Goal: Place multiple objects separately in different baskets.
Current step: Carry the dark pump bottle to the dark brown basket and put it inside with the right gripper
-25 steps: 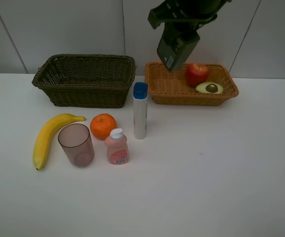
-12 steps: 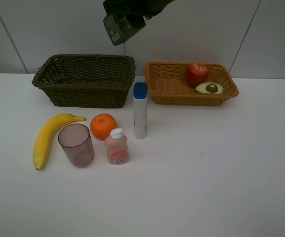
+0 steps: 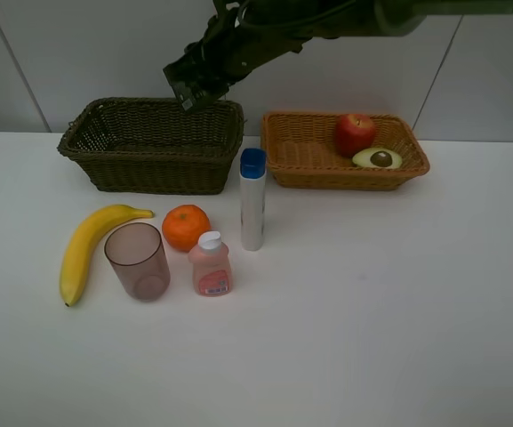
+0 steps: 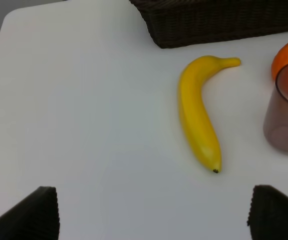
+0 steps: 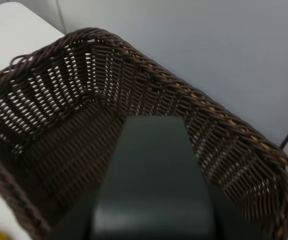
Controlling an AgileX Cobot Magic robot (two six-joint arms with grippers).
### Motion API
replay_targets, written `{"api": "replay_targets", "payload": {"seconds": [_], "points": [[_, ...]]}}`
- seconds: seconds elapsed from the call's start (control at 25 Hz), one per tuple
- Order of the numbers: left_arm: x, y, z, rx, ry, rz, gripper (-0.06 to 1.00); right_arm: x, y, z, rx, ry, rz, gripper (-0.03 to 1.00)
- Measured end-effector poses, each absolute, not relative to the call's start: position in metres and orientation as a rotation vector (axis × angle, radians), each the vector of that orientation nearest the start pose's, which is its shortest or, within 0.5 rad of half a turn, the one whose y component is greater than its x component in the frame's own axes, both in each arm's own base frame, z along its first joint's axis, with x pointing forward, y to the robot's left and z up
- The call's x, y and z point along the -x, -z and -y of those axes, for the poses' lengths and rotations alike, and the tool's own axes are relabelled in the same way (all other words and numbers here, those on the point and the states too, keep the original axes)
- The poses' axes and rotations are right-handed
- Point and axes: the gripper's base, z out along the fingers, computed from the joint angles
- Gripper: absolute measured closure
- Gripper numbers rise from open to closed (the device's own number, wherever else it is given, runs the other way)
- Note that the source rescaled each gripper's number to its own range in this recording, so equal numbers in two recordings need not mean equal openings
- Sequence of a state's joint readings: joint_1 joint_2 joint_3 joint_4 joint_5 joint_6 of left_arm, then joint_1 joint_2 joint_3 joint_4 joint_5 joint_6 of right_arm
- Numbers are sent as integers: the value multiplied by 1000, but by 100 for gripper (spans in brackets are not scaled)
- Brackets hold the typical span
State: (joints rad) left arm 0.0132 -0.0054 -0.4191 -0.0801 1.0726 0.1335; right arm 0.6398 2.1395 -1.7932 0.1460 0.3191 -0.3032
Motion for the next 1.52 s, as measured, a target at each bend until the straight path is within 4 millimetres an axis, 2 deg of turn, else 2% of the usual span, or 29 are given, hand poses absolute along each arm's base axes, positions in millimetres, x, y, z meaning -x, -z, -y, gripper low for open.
{"api": "replay_targets", "payload": {"seconds": [0.24,0.48,1.08,1.4,1.48,1.52], "points": [[-2,-254,6,-129,11,-2125,-6,-426,-216,-323,874,-324,-1993,95],[-2,-254,6,-129,11,-2125,-6,-434,-193,-328,880,-321,-2016,95],[-2,-254,6,-129,11,-2125,-6,-435,-191,-329,874,-321,-2007,95],[-2,-254,6,-129,11,-2125,-6,-437,-171,-330,889,-315,-2044,95],[-2,-254,6,-129,11,-2125,-6,-437,-172,-330,885,-315,-2037,88],[-2,-254,6,-129,11,-2125,-6,-438,-174,-330,879,-316,-2025,79]]}}
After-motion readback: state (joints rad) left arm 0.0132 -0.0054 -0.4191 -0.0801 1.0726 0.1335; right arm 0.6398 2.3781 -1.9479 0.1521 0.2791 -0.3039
